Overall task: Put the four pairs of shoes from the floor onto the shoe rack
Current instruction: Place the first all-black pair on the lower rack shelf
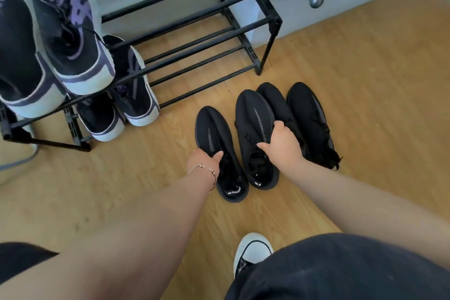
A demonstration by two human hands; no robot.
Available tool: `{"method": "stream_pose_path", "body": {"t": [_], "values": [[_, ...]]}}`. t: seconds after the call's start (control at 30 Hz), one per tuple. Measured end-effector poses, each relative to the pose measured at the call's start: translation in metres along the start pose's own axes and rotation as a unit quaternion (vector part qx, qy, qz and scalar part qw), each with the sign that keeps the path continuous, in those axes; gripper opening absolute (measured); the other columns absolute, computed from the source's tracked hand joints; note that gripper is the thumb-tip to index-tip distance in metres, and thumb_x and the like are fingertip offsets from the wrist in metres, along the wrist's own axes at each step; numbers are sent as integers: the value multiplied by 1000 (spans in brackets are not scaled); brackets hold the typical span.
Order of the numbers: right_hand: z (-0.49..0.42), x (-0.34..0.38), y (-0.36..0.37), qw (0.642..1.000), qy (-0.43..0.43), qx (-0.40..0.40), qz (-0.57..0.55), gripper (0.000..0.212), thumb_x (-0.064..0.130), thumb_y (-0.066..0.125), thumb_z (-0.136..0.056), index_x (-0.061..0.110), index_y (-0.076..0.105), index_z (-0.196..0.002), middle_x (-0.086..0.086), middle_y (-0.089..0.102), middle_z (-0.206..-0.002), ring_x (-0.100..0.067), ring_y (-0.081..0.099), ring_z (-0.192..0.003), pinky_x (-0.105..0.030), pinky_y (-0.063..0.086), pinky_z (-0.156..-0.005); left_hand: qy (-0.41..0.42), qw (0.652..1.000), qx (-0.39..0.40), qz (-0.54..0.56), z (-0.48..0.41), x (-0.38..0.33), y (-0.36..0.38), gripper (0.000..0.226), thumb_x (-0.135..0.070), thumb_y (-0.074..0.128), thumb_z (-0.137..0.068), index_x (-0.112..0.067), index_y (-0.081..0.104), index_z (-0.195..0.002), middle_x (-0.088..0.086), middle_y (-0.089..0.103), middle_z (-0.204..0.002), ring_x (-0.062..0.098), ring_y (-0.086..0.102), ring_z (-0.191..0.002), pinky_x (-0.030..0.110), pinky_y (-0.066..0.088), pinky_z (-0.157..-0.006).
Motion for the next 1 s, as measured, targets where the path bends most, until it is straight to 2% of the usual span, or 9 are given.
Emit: {"method": "stream_pose_path", "body": {"t": [0.13, 0.27, 0.4, 0.5, 0.57, 0.63, 0.73, 0.9, 1.0], "values": [[-3, -1, -1, 1000, 1, -7, -29, 55, 20, 72, -90, 2, 43, -134, -18, 61, -121, -33, 61, -109, -40, 50, -86, -19, 996, -11, 91, -2, 7, -4, 52, -31, 72, -90, -11, 54, -134, 6, 67, -124, 30, 64, -113, 32, 46, -89], [-6, -1, 0, 999, 3, -2, -47, 51, 15, 70, -91, 3, 44, -133, -16, 63, -114, -32, 61, -104, -41, 53, -84, -10, 990, -19, 138, 0, 7, -1, 54, -18, 71, -89, -15, 50, -139, 5, 68, -104, 25, 64, -94, 28, 45, -80], [-11, -5, -2, 998, 10, 1, -69, 53, 17, 70, -90, 6, 45, -135, -11, 67, -105, -30, 64, -100, -43, 55, -84, -34, 980, -11, 198, -3, 14, 2, 60, -21, 74, -88, -14, 47, -141, 6, 69, -115, 25, 64, -97, 29, 46, -84], [-15, -5, -4, 995, 10, 3, -97, 59, 20, 71, -90, 11, 43, -142, -8, 66, -108, -27, 63, -101, -42, 56, -87, -21, 974, -7, 227, -7, 17, 1, 63, -24, 77, -85, -16, 49, -141, 5, 70, -117, 26, 69, -102, 38, 53, -97], [-17, -3, -7, 993, 8, 6, -115, 59, 20, 70, -92, 12, 43, -144, -5, 63, -108, -22, 62, -95, -37, 54, -84, -12, 969, -7, 246, -10, 15, -1, 63, -24, 78, -85, -15, 51, -140, 5, 70, -122, 27, 70, -105, 42, 54, -99], [-20, 1, -11, 992, 2, 7, -127, 59, 19, 69, -92, 12, 43, -145, 3, 60, -96, -16, 58, -86, -30, 49, -79, 0, 966, -11, 259, -13, 11, -7, 59, -23, 78, -85, -15, 54, -138, 6, 70, -122, 26, 70, -105, 43, 55, -99], [-29, 9, -20, 988, -10, -2, -152, 58, 18, 69, -92, 11, 45, -144, 12, 52, -82, -15, 56, -87, -27, 46, -78, 23, 959, -14, 283, -20, -2, -21, 54, -23, 77, -85, -19, 58, -135, 4, 72, -118, 24, 72, -100, 42, 58, -95], [-53, 36, -36, 981, -32, -16, -190, 59, 21, 70, -92, 14, 46, -145, 4, 58, -98, -15, 56, -94, -27, 47, -84, 51, 953, -36, 296, -39, -22, -57, 51, -21, 76, -87, -22, 58, -135, -2, 73, -106, 19, 73, -95, 38, 58, -93], [-73, 59, -41, 981, -62, -14, -185, 55, 22, 72, -90, 15, 51, -141, 2, 63, -102, -18, 60, -98, -29, 47, -84, 43, 947, -51, 313, -63, -30, -72, 51, -21, 79, -83, -20, 60, -130, 1, 74, -107, 21, 73, -95, 40, 58, -94]]}}
Point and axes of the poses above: each hand's wrist, its own z-axis away from the middle knuckle, its own y-axis out of the palm, x = y × z, the point moved 8 cm from there along -z, towards the middle knuckle
